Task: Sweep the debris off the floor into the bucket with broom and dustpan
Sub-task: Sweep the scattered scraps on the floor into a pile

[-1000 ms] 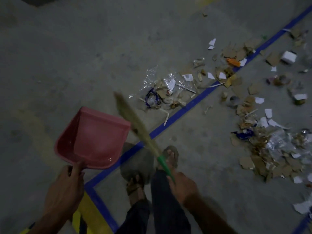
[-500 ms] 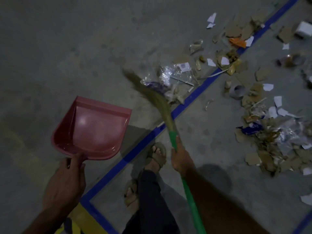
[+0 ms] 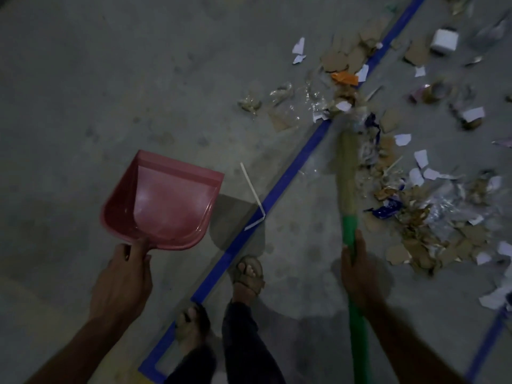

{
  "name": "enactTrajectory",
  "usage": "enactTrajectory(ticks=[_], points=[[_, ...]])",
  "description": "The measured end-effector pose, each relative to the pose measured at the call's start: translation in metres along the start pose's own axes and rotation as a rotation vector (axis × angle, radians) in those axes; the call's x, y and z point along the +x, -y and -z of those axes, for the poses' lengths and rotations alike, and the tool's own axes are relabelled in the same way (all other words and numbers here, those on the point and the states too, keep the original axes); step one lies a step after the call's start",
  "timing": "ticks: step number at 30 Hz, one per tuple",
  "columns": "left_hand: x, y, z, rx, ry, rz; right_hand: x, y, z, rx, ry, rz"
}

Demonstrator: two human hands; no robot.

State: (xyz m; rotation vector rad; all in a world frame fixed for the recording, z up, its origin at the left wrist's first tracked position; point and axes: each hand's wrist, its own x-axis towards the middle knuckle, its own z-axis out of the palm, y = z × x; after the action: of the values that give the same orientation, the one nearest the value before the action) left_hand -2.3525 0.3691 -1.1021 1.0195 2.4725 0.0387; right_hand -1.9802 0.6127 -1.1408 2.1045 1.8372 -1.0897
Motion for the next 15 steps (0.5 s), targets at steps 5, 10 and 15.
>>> enactTrajectory(ticks=[5, 10, 15], points=[[0.027, 0.003, 0.018, 0.055, 0.014, -0.019, -0.080, -0.004, -0.049, -0.009, 0.200, 0.077], [0.041, 0.017, 0.028, 0.065, 0.071, -0.061, -0.123, -0.003, -0.116, -0.218, 0.408, 0.128], [0.057, 0.028, 0.035, 0.107, 0.090, -0.163, -0.091, -0.016, -0.141, -0.203, 0.102, 0.129]])
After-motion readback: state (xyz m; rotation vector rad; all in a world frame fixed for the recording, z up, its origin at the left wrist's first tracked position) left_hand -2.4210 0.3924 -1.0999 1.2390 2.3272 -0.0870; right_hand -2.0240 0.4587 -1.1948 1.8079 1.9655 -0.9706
